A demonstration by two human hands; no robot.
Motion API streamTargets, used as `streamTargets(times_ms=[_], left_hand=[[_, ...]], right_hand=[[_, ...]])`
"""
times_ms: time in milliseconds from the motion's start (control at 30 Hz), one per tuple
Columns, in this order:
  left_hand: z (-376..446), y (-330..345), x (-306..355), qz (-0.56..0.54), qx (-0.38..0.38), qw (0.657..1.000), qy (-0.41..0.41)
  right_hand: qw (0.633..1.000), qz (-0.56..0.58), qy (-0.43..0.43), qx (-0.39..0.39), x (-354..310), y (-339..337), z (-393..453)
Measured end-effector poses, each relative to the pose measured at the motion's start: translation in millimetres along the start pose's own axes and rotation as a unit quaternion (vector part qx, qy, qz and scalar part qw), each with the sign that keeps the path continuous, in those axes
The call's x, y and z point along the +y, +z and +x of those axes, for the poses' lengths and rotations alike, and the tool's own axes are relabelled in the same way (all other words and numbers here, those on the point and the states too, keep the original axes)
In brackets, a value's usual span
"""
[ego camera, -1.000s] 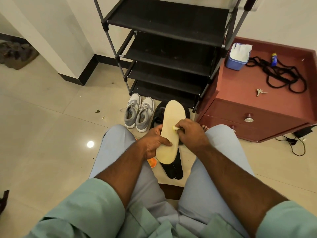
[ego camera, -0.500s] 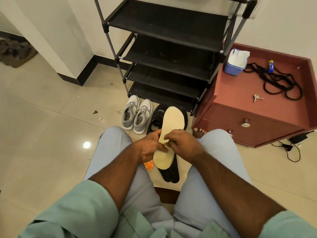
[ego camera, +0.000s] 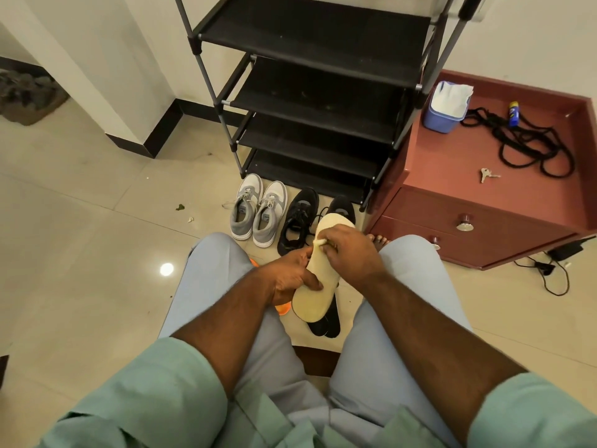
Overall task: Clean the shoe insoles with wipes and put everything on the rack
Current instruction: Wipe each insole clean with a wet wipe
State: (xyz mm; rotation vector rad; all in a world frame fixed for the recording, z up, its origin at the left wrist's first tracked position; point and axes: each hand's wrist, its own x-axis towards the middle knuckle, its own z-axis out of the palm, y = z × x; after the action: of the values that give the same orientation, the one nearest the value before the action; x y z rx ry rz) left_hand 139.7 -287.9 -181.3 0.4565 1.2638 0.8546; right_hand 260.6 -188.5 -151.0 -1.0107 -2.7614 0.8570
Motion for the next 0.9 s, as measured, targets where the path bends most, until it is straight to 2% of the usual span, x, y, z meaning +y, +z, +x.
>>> streamTargets(times_ms=[133,167,333,400,467,533,667,800,833,900], left_hand=[[1.7,0.0,0.9,-0.025,0.068,0.996,0.046],[2.1,-0.3,1.4,-0.03,0.072,0.995,0.055],[3.7,1.6,4.0,-0.074,0.059,0.993,0.066],[4.1,2.7,4.9,-0.12,0.072,0.988,0.071],[3.8,1.4,7.9,-0.215,0.076,0.971,0.078],[1.9,-1.6,12.7,-0.305,0.064,0.948,0.064],[2.2,-1.1,14.2,-0.317,0.102,0.94,0.072],[4.5,2.9,11.8,-0.308,0.146,0.936,0.089],[4.4,3.0,11.6,-0.314,0.145,0.934,0.086],[3.7,4.2,11.5,-0.314,0.139,0.937,0.07]], right_hand=[[0.989,0.014,-0.094,-0.109,-5.4,3.8,-9.8],[0.991,0.013,-0.092,-0.099,-4.9,4.6,-8.9],[0.997,0.036,0.007,0.064,1.3,2.6,2.3],[0.998,0.038,-0.012,0.05,-1.7,2.7,-0.5],[0.997,0.041,-0.063,-0.009,-7.2,4.3,-7.2],[0.995,0.026,-0.078,-0.049,-9.0,6.3,-10.5],[0.999,0.015,-0.035,0.034,-5.6,7.4,-6.2],[0.994,0.024,0.054,0.091,0.9,5.1,-3.2],[0.994,0.021,0.055,0.088,0.6,4.7,-3.8],[0.999,0.014,-0.008,0.049,-5.7,5.6,-6.8]])
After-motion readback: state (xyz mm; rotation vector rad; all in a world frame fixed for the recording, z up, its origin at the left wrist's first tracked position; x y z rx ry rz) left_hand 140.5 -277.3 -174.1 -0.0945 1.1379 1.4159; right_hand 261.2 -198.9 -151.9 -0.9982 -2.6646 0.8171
